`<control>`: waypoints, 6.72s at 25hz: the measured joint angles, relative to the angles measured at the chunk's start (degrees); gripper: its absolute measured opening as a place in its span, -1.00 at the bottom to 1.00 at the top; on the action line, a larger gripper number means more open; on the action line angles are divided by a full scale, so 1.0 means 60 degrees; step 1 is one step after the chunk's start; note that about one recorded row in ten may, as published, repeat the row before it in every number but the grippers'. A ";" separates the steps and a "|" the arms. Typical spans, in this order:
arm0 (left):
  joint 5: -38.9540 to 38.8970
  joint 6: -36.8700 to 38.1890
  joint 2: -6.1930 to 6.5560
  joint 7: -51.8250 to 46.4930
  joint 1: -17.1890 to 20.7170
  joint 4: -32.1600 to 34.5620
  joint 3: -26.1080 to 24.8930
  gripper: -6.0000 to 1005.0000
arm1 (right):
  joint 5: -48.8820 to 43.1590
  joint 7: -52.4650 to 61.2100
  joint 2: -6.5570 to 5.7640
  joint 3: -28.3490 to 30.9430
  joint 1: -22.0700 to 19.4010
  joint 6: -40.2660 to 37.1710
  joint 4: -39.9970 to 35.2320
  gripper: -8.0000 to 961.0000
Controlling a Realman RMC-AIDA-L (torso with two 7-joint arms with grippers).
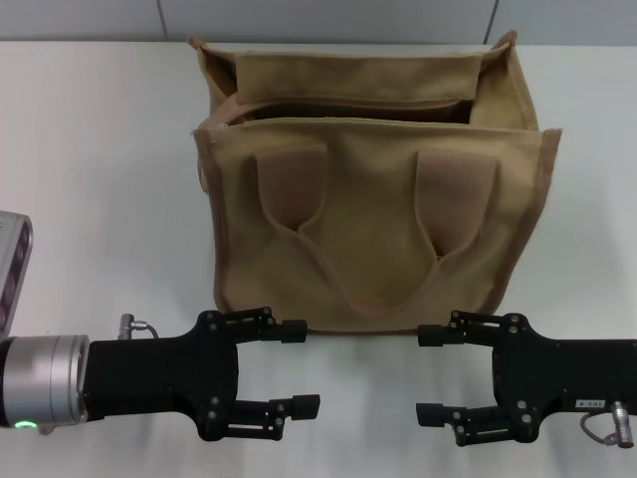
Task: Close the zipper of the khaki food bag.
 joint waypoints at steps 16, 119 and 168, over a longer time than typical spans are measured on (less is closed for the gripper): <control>-0.0087 0.0075 -0.0001 0.0057 -0.0001 -0.0001 -0.0082 0.55 | -0.0006 0.0000 0.0000 -0.0001 0.0021 0.0075 0.0000 0.70; -0.9243 -0.2640 -0.0131 0.9616 0.0445 -0.3729 -0.0158 -0.12 | 0.0088 0.0132 -0.0044 0.0117 0.0267 0.0468 0.0090 0.70; -0.9027 -0.1685 -0.0119 0.7962 -0.0052 -0.3799 -0.0754 -0.88 | -0.1909 0.4972 -0.0607 -0.0178 0.0906 -0.2692 -0.1952 0.70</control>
